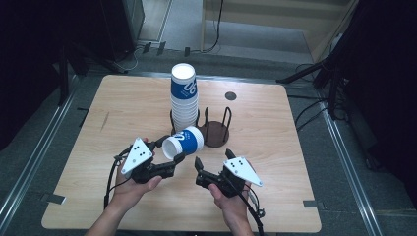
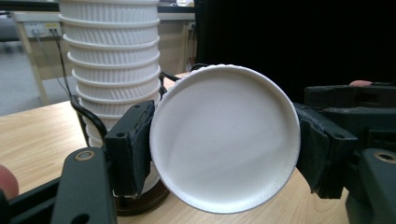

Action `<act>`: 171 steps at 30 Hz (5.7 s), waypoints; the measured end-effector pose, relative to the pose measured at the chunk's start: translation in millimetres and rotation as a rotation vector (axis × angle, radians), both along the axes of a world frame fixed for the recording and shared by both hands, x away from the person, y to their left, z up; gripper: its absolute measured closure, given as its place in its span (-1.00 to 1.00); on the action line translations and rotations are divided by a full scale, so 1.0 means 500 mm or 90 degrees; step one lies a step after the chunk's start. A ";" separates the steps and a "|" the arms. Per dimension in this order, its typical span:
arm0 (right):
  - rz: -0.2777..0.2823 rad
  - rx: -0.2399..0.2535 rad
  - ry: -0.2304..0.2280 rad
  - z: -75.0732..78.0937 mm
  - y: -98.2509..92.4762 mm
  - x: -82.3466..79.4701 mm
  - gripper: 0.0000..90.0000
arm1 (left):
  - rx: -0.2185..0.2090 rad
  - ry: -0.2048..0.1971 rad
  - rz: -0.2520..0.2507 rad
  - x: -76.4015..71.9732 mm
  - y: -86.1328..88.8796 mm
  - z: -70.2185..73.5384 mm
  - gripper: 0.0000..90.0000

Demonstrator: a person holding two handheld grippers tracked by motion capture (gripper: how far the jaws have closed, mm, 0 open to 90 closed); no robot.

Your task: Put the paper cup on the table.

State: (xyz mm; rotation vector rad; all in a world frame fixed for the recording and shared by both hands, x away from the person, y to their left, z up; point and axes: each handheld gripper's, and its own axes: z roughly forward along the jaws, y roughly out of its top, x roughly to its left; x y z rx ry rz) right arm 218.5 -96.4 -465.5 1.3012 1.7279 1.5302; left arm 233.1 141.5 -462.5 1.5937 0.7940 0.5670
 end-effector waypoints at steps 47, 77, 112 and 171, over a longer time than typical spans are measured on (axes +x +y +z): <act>-0.073 0.542 0.288 -0.026 0.016 0.013 -0.97 | -0.040 -0.022 -0.011 -0.005 -0.024 -0.018 -0.35; -0.032 0.789 0.427 -0.060 0.030 0.068 -0.96 | -0.046 -0.032 -0.035 -0.012 -0.037 -0.022 -0.34; -0.008 0.846 0.454 -0.068 0.034 0.092 -0.80 | -0.041 -0.041 -0.047 -0.015 -0.040 -0.023 -0.34; 0.050 0.717 0.276 -0.020 0.036 0.082 -0.54 | -0.047 0.035 0.000 -0.036 0.012 0.002 -1.00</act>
